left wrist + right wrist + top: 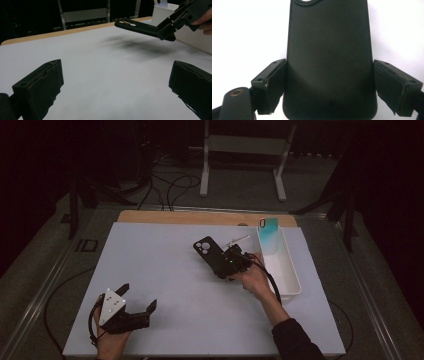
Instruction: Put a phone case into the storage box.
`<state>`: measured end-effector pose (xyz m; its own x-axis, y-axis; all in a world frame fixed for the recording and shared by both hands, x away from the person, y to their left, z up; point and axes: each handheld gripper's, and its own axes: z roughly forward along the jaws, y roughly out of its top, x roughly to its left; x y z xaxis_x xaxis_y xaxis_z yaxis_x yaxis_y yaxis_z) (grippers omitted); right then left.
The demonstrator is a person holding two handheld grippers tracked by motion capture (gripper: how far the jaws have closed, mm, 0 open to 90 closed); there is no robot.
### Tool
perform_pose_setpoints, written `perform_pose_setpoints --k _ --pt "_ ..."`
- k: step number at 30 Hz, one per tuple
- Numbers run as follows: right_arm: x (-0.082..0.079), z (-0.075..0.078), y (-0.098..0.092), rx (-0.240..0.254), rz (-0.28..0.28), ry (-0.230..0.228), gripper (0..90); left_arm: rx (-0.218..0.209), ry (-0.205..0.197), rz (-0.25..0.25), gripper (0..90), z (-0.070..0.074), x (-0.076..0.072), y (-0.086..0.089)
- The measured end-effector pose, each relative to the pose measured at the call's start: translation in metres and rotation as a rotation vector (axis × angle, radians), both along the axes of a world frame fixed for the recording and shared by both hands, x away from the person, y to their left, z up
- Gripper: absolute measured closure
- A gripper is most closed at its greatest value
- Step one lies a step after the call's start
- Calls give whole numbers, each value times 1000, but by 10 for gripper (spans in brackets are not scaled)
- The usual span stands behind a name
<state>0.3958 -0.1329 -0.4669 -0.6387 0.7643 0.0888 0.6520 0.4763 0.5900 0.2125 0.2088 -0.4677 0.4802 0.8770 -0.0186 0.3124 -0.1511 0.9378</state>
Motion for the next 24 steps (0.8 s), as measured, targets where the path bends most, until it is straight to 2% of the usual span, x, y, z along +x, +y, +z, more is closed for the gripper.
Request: perform_pose_setpoints --k 1,5,7,14,18,24 --pt "-7 6 -5 19 4 -27 148 -16 -1 -3 0 4 2 -2" --pt "-17 14 -10 51 4 -67 147 -33 9 -3 0 9 5 -5" --pt "-19 16 -11 62 7 -77 147 -32 16 -1 0 10 7 -6" --pt "-37 28 -14 96 15 -171 146 -48 31 -28 0 26 21 -16" --pt "-45 30 -13 112 25 -199 146 -62 29 -43 0 33 29 -21" --pt "-54 32 -14 150 36 -216 146 -81 24 -64 0 34 37 -27"
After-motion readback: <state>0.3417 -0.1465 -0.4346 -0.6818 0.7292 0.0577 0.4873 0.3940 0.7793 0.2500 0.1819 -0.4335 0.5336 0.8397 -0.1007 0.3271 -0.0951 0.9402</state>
